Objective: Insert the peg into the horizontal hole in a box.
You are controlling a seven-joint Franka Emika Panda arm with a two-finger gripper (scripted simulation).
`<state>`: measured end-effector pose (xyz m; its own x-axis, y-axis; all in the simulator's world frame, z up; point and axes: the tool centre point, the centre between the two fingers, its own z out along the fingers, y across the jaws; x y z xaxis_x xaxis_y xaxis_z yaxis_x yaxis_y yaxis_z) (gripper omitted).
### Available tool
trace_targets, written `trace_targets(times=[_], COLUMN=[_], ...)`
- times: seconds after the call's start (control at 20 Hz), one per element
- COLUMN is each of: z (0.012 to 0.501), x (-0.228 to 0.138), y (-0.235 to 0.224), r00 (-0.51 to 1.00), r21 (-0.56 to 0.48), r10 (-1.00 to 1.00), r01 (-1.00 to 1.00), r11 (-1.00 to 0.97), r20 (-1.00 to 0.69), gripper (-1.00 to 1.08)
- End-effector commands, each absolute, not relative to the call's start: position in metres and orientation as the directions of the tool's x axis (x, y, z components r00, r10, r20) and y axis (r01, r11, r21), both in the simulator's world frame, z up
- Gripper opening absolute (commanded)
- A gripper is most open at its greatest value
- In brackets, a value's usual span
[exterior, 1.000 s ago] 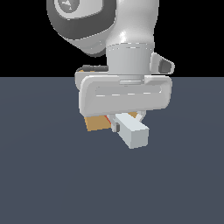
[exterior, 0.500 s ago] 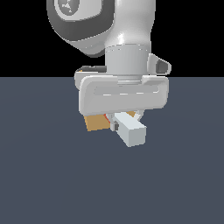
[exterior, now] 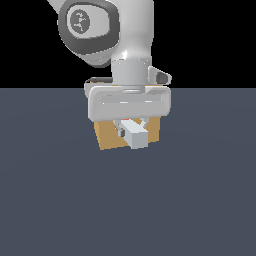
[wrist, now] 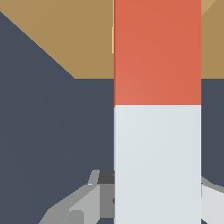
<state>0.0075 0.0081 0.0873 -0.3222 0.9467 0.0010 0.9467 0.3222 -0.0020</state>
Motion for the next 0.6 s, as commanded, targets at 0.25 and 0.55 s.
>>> trace_targets(times=[0.25,0.55], z=[0.09,0.09], x=[-0.004,-0.004], y=[0.048,0.049], r00=[-0.322,-0.322], r21=[0.002,0.002], r10=[0.947,0.947], r01=[0.947,0.947], r11=[0.322,0.322], r20=[0.0,0.0], gripper=[-1.0,-1.0])
